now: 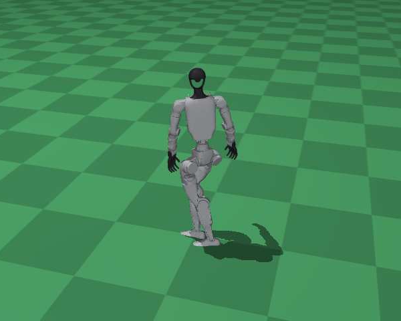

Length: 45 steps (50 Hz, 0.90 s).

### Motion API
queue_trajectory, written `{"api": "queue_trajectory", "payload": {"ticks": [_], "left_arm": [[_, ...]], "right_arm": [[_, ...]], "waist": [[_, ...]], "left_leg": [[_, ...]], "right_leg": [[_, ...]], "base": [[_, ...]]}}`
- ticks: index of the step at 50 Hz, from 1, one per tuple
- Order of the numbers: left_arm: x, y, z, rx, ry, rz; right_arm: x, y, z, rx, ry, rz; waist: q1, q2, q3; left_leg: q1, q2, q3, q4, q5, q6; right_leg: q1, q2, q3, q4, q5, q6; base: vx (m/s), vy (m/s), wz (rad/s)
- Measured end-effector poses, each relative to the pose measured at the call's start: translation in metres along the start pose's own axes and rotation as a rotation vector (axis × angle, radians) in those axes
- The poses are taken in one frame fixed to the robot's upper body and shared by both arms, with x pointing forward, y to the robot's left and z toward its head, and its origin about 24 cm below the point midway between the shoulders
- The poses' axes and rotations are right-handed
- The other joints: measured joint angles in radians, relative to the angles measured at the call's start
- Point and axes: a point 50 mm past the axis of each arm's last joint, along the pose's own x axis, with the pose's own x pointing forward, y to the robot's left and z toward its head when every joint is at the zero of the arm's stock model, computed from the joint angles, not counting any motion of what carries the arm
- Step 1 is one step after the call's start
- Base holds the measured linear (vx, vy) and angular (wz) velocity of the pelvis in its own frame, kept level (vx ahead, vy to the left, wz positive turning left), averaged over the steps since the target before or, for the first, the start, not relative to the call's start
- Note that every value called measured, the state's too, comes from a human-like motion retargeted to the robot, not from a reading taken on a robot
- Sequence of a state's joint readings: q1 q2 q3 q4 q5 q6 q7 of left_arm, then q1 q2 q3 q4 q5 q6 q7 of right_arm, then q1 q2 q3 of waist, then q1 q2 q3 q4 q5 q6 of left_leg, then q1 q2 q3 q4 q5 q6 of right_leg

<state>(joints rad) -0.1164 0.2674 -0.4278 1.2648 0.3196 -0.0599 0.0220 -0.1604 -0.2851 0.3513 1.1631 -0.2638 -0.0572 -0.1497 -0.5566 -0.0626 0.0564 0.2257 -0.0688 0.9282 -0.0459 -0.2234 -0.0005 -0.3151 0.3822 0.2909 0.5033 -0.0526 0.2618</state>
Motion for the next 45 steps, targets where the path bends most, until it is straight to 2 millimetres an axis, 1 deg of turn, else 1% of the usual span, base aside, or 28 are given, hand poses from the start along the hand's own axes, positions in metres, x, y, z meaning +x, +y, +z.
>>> {"api": "queue_trajectory", "payload": {"ticks": [12,25,45], "left_arm": [[0.002,0.000,0.009,0.035,-0.022,-0.005],[0.003,0.000,0.020,0.020,-0.048,0.013],[0.005,-0.002,0.033,0.011,-0.062,0.031]], "right_arm": [[-0.001,-0.005,-0.007,-0.029,0.017,-0.007],[-0.003,-0.011,-0.018,-0.025,0.047,-0.047],[-0.005,-0.022,-0.024,-0.027,0.060,-0.145]], "waist": [[0.003,0.020,0.001],[0.026,0.047,-0.008],[0.044,0.079,-0.009]], "left_leg": [[-0.018,-0.003,-0.022,0.000,0.000,0.005],[-0.026,-0.010,-0.040,-0.001,-0.008,0.010],[-0.030,-0.024,-0.057,-0.003,-0.023,0.016]], "right_leg": [[-0.018,-0.012,0.000,0.010,-0.015,0.000],[-0.009,-0.039,0.008,-0.012,-0.048,0.000],[0.000,-0.074,0.022,-0.022,-0.095,0.000]], "base": [[0.00,0.00,0.00],[0.00,0.00,0.00],[0.00,0.00,0.00]]}}
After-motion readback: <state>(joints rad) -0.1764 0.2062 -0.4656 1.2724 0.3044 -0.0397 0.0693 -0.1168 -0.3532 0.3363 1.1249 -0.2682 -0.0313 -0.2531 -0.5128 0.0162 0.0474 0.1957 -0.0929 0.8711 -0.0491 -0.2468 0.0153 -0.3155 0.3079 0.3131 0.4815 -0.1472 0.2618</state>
